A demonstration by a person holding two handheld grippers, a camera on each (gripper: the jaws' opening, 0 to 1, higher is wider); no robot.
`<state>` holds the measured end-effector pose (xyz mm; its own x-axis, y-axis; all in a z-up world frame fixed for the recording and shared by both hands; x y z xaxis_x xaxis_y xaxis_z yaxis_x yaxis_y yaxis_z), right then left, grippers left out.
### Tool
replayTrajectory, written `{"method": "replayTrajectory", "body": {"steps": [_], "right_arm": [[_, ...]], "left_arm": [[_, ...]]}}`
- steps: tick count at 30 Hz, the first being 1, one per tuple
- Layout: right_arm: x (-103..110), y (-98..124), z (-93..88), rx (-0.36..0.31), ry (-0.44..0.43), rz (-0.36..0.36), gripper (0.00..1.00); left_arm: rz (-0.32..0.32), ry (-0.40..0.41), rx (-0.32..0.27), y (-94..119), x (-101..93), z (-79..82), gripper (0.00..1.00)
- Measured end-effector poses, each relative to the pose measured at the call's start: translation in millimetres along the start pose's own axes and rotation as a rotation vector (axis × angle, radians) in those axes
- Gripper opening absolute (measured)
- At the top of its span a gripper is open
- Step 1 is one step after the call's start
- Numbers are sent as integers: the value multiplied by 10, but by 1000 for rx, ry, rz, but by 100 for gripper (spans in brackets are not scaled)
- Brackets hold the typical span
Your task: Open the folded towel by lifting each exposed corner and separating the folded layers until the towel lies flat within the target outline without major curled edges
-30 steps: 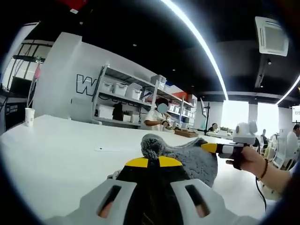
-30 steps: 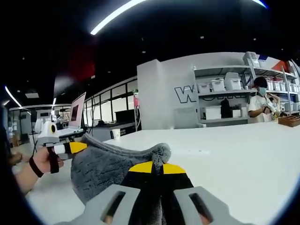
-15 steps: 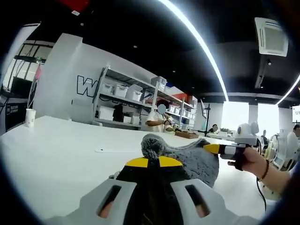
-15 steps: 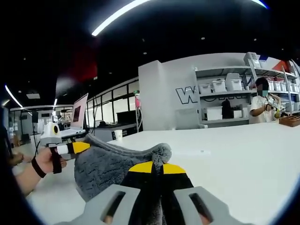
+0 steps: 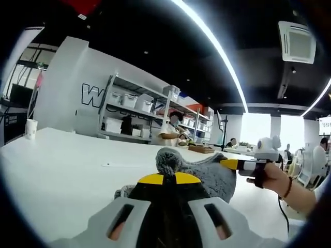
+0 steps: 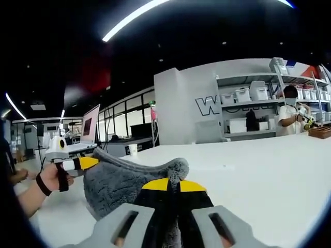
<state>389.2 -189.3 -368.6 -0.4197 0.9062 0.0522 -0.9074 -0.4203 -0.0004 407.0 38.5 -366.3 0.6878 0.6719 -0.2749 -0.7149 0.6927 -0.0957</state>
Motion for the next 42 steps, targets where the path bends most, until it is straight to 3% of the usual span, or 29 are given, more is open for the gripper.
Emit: {"method": "replayTrajectory", "body": {"steps": [42], "right_arm": [[208,272,21,-32,-13,38,0]], "left_arm": [[-40,31,0,329,-159,-96,3]]}}
Point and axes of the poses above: the point that each gripper's makers call its tool centre point, and the gripper's own axes: y roughly backward along the fingers, x roughly to its left, z roughly out of its top, the point moved 2 cm from there along y, roughly backward along the fingers, and after that the axes turned 4 degrees about y, right-handed, at the moved point
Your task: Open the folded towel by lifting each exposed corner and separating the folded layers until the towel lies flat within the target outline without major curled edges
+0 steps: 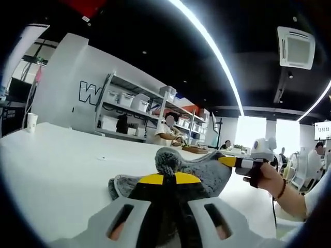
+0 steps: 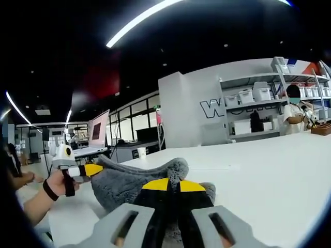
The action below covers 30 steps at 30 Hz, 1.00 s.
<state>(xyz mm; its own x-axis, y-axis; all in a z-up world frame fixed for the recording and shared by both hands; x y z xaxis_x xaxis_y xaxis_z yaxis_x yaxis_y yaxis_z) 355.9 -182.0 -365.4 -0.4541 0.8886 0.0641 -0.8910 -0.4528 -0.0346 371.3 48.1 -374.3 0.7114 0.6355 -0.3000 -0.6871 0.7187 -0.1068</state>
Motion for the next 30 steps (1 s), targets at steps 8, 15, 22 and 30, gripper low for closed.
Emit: {"method": "replayTrajectory", "body": {"steps": [8,15,22,30], "right_arm": [[36,82,-53,2,1,4,0],[64,153,-87,3,1,9,0],[81,204,-140,12,2,7,0],[114,261,-199,22,10,13,0]], "left_arm": [[-4,-8,5,49,-52,-44,3],[-10,-16,3,99,-119,-77,3],[-23,-18,8,128,-134,-110,3],[-28,3,23,187,-148,-173,3]]}}
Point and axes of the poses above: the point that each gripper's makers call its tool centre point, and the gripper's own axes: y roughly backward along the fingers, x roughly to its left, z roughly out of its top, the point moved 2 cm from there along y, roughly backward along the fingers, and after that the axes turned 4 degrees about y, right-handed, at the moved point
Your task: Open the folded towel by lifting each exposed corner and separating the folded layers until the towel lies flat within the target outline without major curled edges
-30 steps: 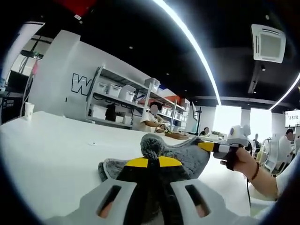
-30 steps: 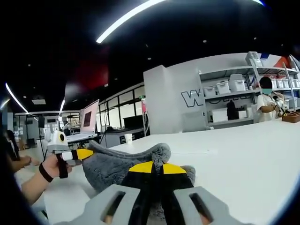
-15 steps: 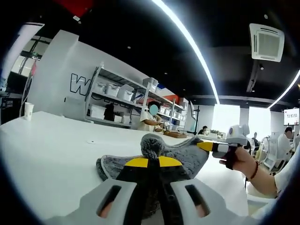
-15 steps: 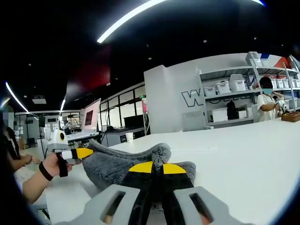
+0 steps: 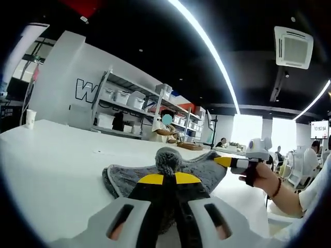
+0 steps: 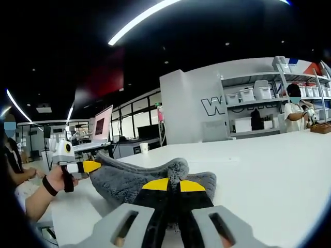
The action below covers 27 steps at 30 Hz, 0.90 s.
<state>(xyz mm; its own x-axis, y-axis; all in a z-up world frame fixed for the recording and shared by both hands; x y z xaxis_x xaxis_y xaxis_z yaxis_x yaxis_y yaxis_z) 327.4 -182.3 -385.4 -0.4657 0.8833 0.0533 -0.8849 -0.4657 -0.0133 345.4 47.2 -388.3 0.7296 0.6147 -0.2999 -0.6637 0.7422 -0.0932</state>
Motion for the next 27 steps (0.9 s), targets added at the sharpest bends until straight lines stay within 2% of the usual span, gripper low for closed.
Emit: {"method": "replayTrajectory", "body": {"steps": [27], "right_arm": [[88,249,-194,31,-1,37,0]], "left_arm": [[-20,-37,30,198,-203,-182,3]]}}
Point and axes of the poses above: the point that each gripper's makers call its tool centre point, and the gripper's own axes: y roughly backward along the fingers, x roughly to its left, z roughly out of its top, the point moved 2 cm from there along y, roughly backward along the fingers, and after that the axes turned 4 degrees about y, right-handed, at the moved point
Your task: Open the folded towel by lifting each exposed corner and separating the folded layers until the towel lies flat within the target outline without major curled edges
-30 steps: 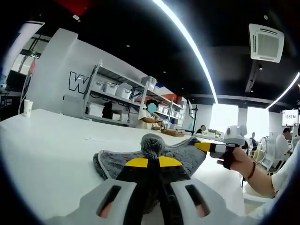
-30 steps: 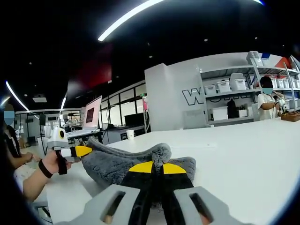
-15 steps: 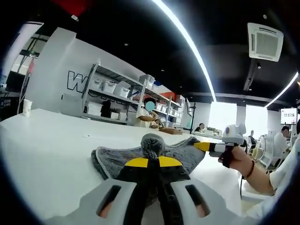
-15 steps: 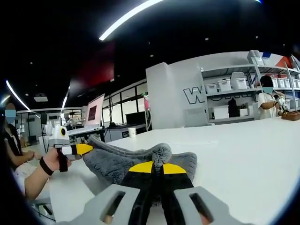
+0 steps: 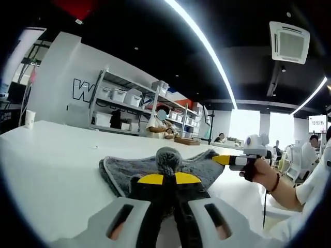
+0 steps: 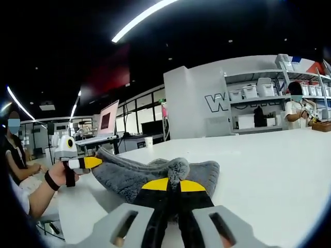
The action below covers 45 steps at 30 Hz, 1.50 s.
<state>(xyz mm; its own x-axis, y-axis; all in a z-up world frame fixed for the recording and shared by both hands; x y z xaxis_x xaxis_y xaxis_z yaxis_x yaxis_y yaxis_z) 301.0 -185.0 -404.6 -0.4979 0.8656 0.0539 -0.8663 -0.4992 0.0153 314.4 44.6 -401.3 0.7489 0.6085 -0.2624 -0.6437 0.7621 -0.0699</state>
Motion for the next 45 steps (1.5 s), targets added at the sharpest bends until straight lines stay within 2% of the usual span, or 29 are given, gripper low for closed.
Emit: {"method": "replayTrajectory", "body": {"steps": [5,9,11,13,21,31,45], "right_arm": [[17,24,-15,5,-8,5,0],[79,67,11,-16,45,17,0],[99,80,-21,5,52,19,0],[121,106,-17,-8,93,24,0],[149,170,-106,17,139,28,0],[200,255,-192,46,178,44,0],[260,359,-271,66,189,77,1]], "left_arm": [[-1,3,4,20,-6,-30,3],[8,5,-1,52,4,-70,4],[10,11,-2,60,2,-77,4],[15,-4,-1,65,-23,-79,4],[25,-33,5,93,-68,-117,5],[15,-54,23,158,-184,-165,5],[-2,-88,37,246,-294,-213,7]]}}
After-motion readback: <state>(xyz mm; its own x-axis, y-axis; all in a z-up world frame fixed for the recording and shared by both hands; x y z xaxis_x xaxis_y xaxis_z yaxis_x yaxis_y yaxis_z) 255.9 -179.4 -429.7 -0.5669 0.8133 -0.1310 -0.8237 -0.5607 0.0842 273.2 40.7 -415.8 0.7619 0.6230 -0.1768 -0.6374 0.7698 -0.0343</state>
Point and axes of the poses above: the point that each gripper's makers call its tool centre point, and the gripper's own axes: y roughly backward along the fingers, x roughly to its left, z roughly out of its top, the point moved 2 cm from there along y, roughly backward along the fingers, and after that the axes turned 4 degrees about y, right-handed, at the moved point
